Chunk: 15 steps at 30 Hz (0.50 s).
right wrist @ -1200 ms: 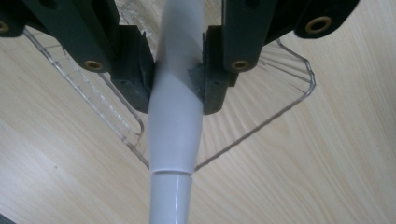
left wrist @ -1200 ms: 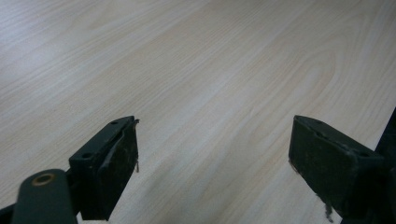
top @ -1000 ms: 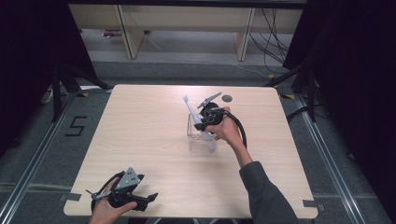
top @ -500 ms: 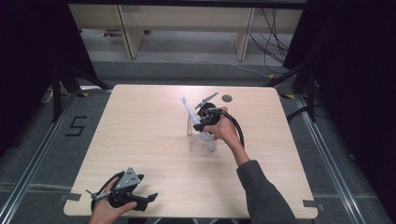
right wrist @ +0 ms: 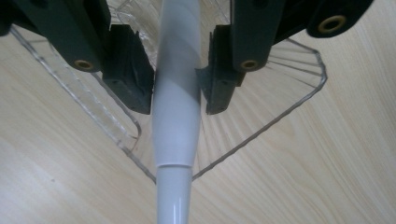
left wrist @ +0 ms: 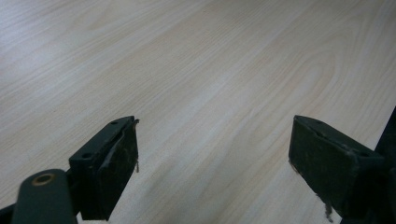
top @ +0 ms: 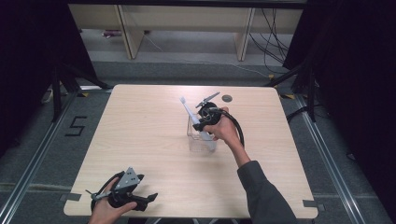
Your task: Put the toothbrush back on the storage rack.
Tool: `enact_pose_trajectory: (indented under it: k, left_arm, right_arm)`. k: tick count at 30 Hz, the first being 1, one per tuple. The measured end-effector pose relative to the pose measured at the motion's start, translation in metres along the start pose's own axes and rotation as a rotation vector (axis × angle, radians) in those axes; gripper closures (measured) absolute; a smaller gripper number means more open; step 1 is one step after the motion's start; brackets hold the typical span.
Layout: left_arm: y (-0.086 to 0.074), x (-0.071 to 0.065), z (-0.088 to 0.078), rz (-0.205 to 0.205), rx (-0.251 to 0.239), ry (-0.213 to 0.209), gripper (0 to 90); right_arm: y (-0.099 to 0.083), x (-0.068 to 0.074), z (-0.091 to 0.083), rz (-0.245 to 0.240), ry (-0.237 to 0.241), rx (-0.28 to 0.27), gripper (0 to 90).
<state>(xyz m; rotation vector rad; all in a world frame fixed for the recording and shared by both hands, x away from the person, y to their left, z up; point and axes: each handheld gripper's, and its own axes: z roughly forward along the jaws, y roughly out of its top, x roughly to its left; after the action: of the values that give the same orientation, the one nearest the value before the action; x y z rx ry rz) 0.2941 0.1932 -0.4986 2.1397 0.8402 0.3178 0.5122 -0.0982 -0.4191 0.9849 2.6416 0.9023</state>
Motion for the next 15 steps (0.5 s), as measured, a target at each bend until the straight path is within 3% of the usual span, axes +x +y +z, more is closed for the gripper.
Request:
enact_pose_trajectory:
  k: [1,2,3,4,9,13,15]
  left_arm:
    - [0.0,0.0,0.0,0.001,0.002,0.0,15.2]
    - [0.0,0.0,0.0,-0.003,0.001,0.001,15.2]
    - [0.0,0.001,0.0,0.01,0.007,0.012,15.2]
    - [0.0,0.001,0.0,0.005,0.004,0.011,15.2]
    - [0.0,-0.001,0.001,-0.014,-0.012,-0.001,15.2]
    - [0.0,-0.001,0.001,-0.016,-0.015,0.001,15.2]
    - [0.0,-0.001,0.001,-0.015,-0.015,0.0,15.2]
  right_arm:
    - [0.0,0.003,-0.005,0.032,-0.011,0.012,60.0]
    - [-0.001,0.003,-0.007,0.034,-0.027,-0.003,59.4]
    - [-0.001,0.005,-0.012,0.033,-0.007,-0.001,58.7]
    - [-0.001,0.003,-0.012,-0.02,-0.008,-0.045,57.6]
    - [-0.004,0.007,-0.027,-0.016,-0.01,-0.071,54.3]
    - [-0.009,0.009,-0.04,-0.048,0.013,-0.119,50.6]
    - [-0.01,0.011,-0.043,-0.044,0.003,-0.144,50.0]
